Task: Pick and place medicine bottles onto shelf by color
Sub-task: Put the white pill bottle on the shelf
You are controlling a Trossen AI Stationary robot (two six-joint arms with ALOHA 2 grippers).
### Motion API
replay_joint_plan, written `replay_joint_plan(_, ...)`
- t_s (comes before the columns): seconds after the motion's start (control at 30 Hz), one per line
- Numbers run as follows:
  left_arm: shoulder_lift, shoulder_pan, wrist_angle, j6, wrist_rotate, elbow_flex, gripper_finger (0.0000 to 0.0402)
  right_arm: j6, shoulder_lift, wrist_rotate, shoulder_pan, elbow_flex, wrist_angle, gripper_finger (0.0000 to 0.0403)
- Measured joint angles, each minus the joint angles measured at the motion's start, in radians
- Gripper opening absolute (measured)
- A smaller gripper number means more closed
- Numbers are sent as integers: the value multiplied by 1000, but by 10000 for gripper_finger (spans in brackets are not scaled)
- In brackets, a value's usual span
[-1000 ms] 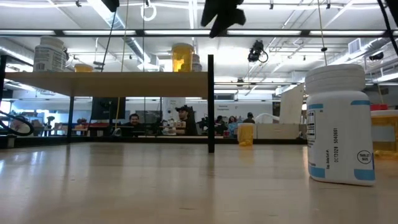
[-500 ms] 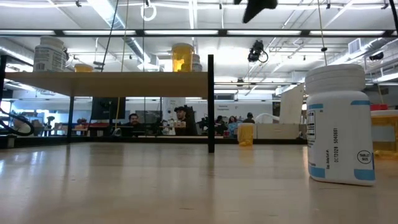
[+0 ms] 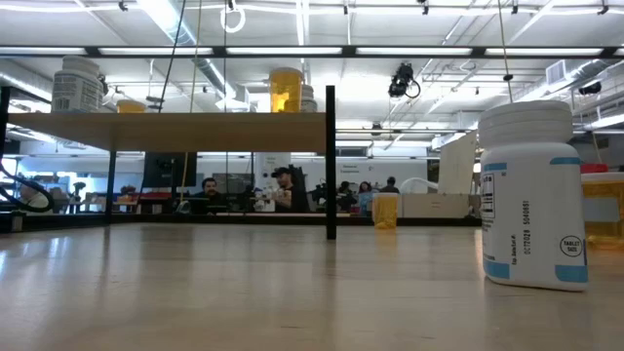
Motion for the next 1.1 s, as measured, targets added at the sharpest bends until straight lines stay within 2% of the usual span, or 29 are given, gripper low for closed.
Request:
replay_joint_plan(0.17, 81, -35, 112, -91, 11, -1, 107, -24, -69, 76, 0, 0, -16, 298)
replay_joint_plan(0.33, 157, -68, 308, -113, -4, -1, 119, -67, -126, 153, -2, 1, -29, 298)
replay_joint_plan(0.5, 242, -90, 416, -159, -31, 0, 173, -149, -160, 235, -3, 1, -37, 298)
replay_joint_plan(0.67, 317, -111, 426, -206, -72, -1, 246, -228, -173, 305, -3, 1, -50, 298)
replay_joint_plan(0.8, 372, -112, 434, -255, -76, 0, 294, -225, -176, 349, -3, 1, -70, 298)
replay_joint_plan(0.93, 442, -115, 503, -250, -82, 0, 327, -210, -176, 351, -3, 1, -79, 298)
replay_joint_plan(1.1, 511, -136, 637, -171, -81, 0, 353, -217, -176, 351, -3, 1, -92, 298)
